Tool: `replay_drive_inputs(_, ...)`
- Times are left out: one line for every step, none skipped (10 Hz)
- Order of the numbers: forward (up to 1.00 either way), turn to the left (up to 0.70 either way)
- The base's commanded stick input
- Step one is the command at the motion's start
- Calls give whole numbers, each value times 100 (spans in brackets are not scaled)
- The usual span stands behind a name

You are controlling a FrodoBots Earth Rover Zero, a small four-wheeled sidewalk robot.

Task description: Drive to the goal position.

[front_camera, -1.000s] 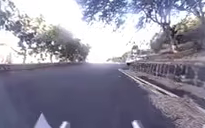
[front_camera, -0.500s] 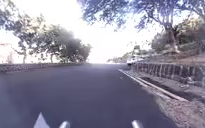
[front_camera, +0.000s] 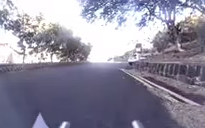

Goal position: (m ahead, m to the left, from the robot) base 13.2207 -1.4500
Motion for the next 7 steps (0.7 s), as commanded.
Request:
replay_drive_inputs(50, 0)
replay_drive_inputs(50, 0)
replay_drive_inputs(50, 0)
replay_drive_inputs(50, 0)
replay_drive_inputs(50, 0)
replay_drive_inputs(50, 0)
replay_drive_inputs(50, 0)
